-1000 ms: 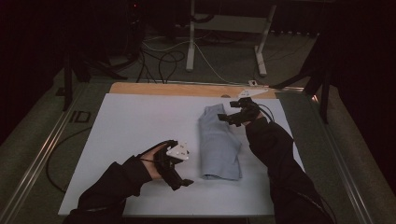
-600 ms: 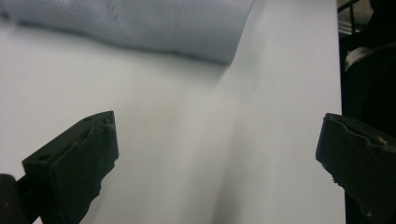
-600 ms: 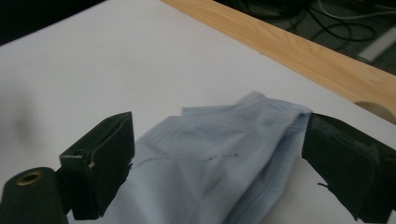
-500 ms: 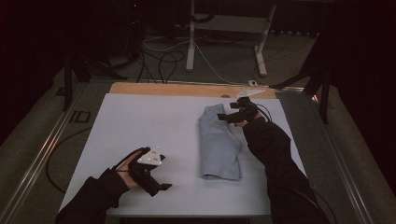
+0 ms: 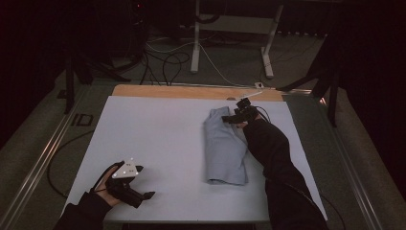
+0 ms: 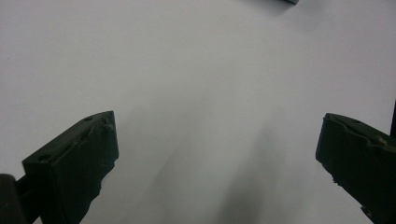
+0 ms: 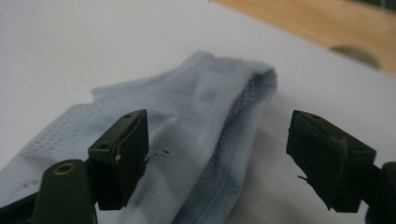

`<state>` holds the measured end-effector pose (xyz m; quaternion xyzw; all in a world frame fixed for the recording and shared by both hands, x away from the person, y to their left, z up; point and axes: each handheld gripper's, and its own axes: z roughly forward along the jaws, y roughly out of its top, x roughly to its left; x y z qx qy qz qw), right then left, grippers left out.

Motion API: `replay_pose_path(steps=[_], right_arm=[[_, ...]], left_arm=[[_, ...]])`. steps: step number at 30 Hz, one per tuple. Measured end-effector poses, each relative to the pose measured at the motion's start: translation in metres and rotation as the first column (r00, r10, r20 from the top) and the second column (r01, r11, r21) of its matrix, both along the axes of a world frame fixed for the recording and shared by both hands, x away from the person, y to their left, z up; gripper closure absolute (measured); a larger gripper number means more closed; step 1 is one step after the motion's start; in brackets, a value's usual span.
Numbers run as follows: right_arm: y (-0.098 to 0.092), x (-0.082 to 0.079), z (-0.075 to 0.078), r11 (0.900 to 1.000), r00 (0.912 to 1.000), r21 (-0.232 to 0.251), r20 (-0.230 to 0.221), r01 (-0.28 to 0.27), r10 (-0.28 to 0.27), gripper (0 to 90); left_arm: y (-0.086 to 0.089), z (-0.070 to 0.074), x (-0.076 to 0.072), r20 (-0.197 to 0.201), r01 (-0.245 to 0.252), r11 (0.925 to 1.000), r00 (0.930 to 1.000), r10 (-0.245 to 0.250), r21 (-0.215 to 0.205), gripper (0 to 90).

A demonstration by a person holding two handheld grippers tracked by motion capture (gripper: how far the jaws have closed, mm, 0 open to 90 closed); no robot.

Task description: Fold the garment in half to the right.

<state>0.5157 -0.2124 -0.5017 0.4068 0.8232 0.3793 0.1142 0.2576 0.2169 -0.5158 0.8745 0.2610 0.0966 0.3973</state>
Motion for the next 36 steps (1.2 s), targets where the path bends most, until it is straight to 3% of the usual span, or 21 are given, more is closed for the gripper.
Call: replay_pose_path(steps=[3,4,6,11,14,15,19,25,28,36], right_arm=[[-0.001,0.005,-0.008,0.999,0.9982,0.013,-0.05,0.035,-0.034,25.9],[-0.002,0.006,-0.01,0.999,0.9974,0.025,-0.063,0.037,-0.036,31.0],[-0.002,0.007,-0.013,0.998,0.996,0.01,-0.072,0.054,-0.053,36.2],[0.002,0.005,-0.016,1.0,0.9957,-0.026,-0.093,-0.004,0.002,63.7],[0.006,0.003,-0.014,0.997,0.9965,-0.069,-0.081,-0.026,0.02,82.8],[0.007,0.002,-0.013,0.996,0.9976,-0.08,-0.063,-0.034,0.029,84.8],[0.014,-0.004,-0.001,0.99,0.9967,-0.115,-0.019,-0.08,0.079,86.3],[0.017,-0.003,0.022,0.995,0.9929,0.008,0.066,-0.1,0.099,86.4],[0.019,0.002,0.021,0.996,0.9945,0.01,0.053,-0.09,0.09,86.4],[0.02,0.014,0.002,0.998,0.9986,-0.02,-0.004,-0.053,0.053,86.3]], left_arm=[[0.005,-0.001,-0.002,0.005,-0.009,0.9998,1.0,0.009,-0.02,0.5],[0.007,-0.002,-0.002,0.003,-0.015,0.9994,0.9999,0.015,-0.032,0.6],[0.011,-0.003,0.0,-0.001,-0.037,0.9983,0.9993,0.037,-0.045,0.5],[0.015,-0.004,0.001,0.002,-0.061,0.9958,0.9981,0.062,-0.068,0.6],[0.015,-0.006,0.001,0.0,-0.061,0.996,0.9981,0.061,-0.066,0.5],[0.015,-0.006,0.002,0.0,-0.061,0.996,0.9981,0.061,-0.065,0.5],[0.014,-0.006,0.002,0.006,-0.063,0.9962,0.998,0.063,-0.061,0.6],[0.014,-0.006,0.002,0.012,-0.06,0.996,0.998,0.061,-0.066,0.6],[0.014,-0.006,0.002,0.012,-0.06,0.9959,0.9981,0.061,-0.068,0.5],[0.014,-0.007,0.002,0.008,-0.055,0.9962,0.9984,0.056,-0.068,0.6]])
